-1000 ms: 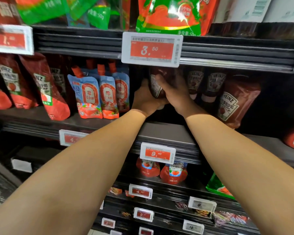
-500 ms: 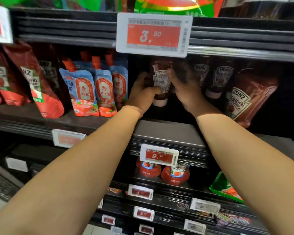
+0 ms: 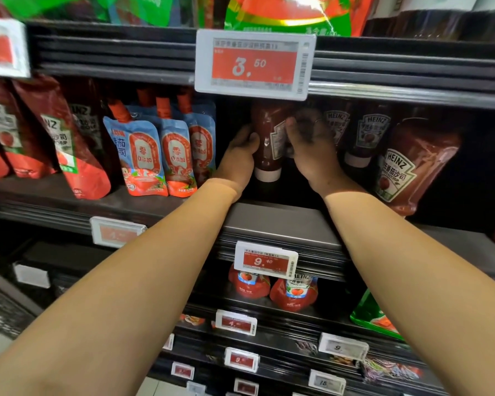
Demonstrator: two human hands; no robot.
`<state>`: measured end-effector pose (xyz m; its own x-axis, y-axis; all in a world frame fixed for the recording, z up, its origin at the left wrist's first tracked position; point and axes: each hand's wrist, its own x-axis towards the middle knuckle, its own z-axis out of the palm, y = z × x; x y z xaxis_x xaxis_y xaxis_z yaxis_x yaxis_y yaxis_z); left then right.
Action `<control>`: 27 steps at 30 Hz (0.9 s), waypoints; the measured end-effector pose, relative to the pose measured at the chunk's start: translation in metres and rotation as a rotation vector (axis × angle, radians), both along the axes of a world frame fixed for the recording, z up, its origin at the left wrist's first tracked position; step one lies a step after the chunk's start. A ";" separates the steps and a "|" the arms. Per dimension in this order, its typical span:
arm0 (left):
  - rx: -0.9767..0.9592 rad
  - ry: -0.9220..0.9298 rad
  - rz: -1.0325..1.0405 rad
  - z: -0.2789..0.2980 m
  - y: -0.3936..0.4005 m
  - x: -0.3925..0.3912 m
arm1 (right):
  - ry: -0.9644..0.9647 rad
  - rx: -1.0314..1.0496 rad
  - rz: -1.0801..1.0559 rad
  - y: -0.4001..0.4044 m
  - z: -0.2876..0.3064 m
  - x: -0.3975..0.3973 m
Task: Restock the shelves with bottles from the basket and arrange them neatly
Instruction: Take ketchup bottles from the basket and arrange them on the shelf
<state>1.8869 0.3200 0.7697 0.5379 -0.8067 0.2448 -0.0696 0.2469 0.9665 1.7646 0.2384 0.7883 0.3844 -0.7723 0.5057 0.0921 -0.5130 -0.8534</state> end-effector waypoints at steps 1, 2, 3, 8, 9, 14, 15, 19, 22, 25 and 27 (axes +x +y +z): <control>0.005 -0.007 -0.024 0.000 0.002 -0.002 | 0.012 -0.004 -0.001 0.000 0.000 0.000; 0.011 -0.025 -0.042 0.000 0.003 -0.004 | 0.018 0.002 0.005 0.000 0.000 0.000; 0.012 -0.048 -0.054 0.000 0.004 -0.006 | 0.020 0.016 0.015 0.001 0.001 0.000; 0.068 -0.241 -0.006 0.000 0.007 -0.003 | 0.028 0.160 0.037 0.010 0.006 -0.006; 0.085 -0.266 0.003 0.000 0.007 -0.003 | 0.001 0.199 0.048 0.010 0.007 -0.007; 0.122 -0.356 0.112 0.001 0.007 -0.005 | -0.038 0.090 0.156 0.014 0.006 -0.006; 0.132 -0.382 0.134 0.002 0.008 -0.005 | -0.022 0.062 0.154 0.013 0.005 -0.005; 0.184 -0.506 0.240 0.003 0.010 -0.009 | 0.044 0.030 0.160 0.007 0.000 -0.002; 0.232 -0.567 0.332 0.005 0.008 -0.008 | 0.135 -0.035 0.065 0.007 -0.002 0.002; 0.275 -0.606 0.395 0.006 0.004 -0.007 | 0.264 -0.010 -0.050 0.005 -0.007 0.006; 0.285 -0.626 0.427 0.006 0.002 -0.006 | 0.398 -0.032 -0.080 0.003 -0.010 0.006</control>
